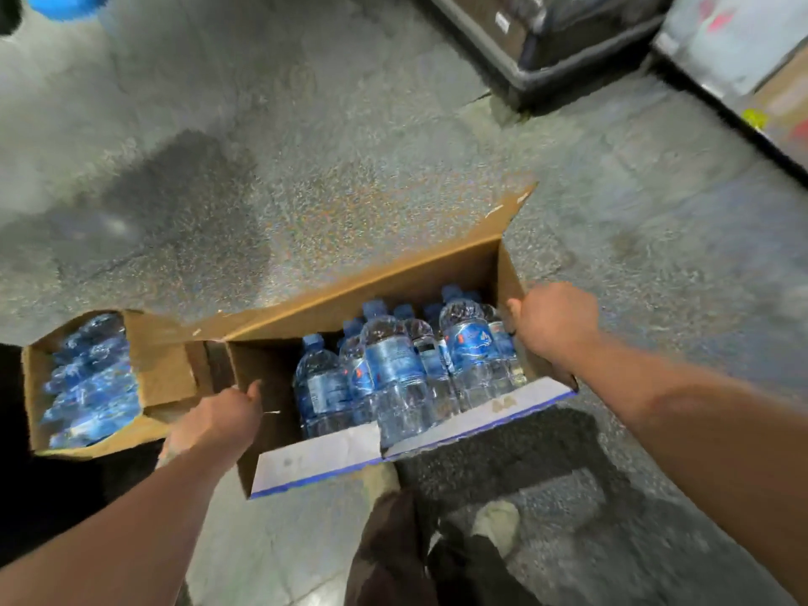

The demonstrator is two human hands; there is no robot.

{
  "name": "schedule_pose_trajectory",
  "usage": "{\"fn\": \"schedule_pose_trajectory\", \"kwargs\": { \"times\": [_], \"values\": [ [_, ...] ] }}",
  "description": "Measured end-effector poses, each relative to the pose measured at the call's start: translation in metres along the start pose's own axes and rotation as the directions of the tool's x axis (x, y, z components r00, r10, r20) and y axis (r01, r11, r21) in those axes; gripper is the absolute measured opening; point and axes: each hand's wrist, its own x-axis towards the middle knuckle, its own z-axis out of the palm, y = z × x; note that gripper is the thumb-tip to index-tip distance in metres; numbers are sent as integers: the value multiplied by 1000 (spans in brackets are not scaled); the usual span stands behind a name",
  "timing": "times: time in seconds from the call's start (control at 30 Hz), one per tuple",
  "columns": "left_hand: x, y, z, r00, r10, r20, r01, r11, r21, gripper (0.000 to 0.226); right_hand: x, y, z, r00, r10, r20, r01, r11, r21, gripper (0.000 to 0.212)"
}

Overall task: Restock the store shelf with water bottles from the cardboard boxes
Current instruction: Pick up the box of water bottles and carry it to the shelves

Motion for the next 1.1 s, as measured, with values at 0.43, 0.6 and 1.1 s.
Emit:
{"fn": "schedule_pose_trajectory", "kwargs": {
  "times": [0.43, 0.6, 1.1],
  "values": [
    [47, 247, -70, 903, 429, -6, -418, 882, 217, 63, 11, 180, 17, 912, 393, 116, -396, 918, 5, 40],
    [55, 340, -96, 837, 547, -27, -519, 808, 277, 63, 22, 246, 28, 830, 536, 155, -552, 830, 86, 46],
    [-24, 628, -129, 729, 684, 2, -638, 678, 365, 60, 50, 489, 51, 678, 656, 332, -701, 713, 20, 50]
  ]
}}
